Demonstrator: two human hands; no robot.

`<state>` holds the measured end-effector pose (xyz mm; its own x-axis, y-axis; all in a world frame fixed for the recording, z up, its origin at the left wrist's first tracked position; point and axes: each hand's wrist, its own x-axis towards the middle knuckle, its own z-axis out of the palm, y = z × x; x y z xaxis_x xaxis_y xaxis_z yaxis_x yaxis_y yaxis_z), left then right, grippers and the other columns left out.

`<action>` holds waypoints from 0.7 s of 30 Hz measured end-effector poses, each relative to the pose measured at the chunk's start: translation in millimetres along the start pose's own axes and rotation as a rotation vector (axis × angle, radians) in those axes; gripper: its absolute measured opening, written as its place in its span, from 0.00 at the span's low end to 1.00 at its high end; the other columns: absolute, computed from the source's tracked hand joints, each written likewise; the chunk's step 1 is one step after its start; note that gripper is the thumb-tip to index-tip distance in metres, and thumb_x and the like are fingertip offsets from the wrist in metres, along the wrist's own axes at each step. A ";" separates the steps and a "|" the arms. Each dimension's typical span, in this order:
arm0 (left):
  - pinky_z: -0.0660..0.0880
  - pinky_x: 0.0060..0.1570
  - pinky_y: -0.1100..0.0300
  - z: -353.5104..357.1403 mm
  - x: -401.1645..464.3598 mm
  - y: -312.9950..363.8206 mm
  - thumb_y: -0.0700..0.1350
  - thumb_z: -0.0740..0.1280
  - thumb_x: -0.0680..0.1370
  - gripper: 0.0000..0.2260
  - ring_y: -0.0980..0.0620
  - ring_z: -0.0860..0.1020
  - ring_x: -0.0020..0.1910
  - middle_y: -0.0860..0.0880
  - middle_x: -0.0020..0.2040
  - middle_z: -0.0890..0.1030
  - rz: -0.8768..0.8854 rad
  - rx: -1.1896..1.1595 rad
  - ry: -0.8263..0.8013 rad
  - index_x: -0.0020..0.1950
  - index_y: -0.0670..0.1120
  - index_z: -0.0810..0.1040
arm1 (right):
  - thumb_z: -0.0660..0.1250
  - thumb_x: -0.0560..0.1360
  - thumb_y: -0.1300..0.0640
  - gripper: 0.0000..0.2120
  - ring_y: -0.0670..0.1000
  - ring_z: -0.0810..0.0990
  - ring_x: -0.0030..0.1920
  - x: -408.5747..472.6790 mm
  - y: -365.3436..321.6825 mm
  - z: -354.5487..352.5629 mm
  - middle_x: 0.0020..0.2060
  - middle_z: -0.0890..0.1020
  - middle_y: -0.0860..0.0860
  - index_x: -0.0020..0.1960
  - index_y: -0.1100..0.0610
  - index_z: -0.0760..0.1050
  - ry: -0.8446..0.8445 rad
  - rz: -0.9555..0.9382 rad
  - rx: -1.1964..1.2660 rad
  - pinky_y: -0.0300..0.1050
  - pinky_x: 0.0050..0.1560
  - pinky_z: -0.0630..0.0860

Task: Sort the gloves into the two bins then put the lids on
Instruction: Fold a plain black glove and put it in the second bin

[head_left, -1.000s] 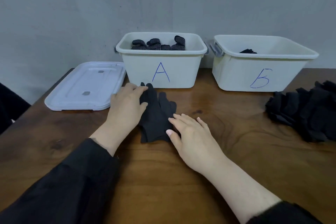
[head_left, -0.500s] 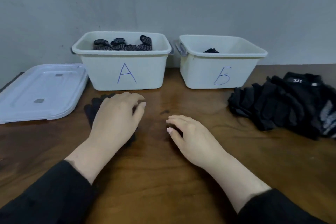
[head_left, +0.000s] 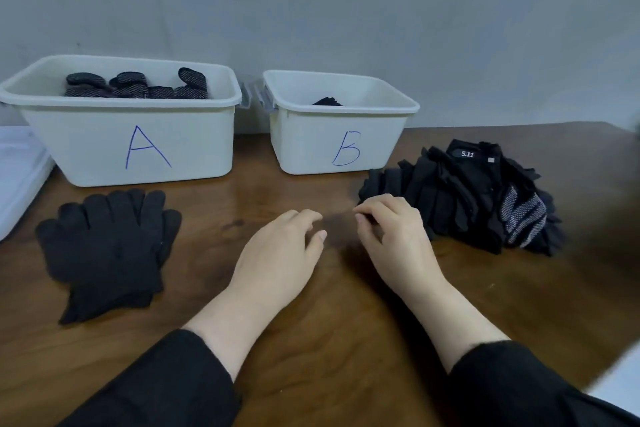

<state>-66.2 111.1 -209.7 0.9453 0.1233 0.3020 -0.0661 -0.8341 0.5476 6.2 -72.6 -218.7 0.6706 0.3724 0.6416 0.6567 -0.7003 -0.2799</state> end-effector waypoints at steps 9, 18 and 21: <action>0.75 0.56 0.60 -1.6 3.4 -3.1 0.56 0.58 0.83 0.16 0.60 0.75 0.56 0.62 0.59 0.75 0.066 0.005 -0.078 0.71 0.58 0.71 | 0.68 0.79 0.57 0.11 0.55 0.76 0.62 24.4 53.9 -52.3 0.60 0.79 0.51 0.61 0.55 0.79 0.077 0.068 -0.246 0.57 0.63 0.69; 0.73 0.58 0.62 0.2 6.5 7.4 0.56 0.57 0.83 0.17 0.60 0.73 0.60 0.62 0.64 0.73 0.112 -0.023 -0.107 0.72 0.58 0.70 | 0.64 0.82 0.48 0.18 0.60 0.70 0.72 59.0 117.8 -98.0 0.72 0.74 0.55 0.68 0.53 0.76 -0.318 0.536 -0.520 0.61 0.66 0.65; 0.71 0.58 0.64 -2.5 6.6 3.2 0.56 0.58 0.83 0.17 0.60 0.73 0.61 0.62 0.63 0.74 0.100 -0.030 -0.102 0.72 0.58 0.70 | 0.63 0.82 0.51 0.10 0.62 0.76 0.64 64.2 116.8 -100.4 0.60 0.80 0.54 0.58 0.52 0.81 -0.191 0.526 -0.381 0.60 0.63 0.70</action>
<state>-61.0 110.6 -204.0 0.9610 -0.0161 0.2762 -0.1697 -0.8229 0.5422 91.3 -191.7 -138.5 0.9397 0.0000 0.3420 0.0826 -0.9704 -0.2269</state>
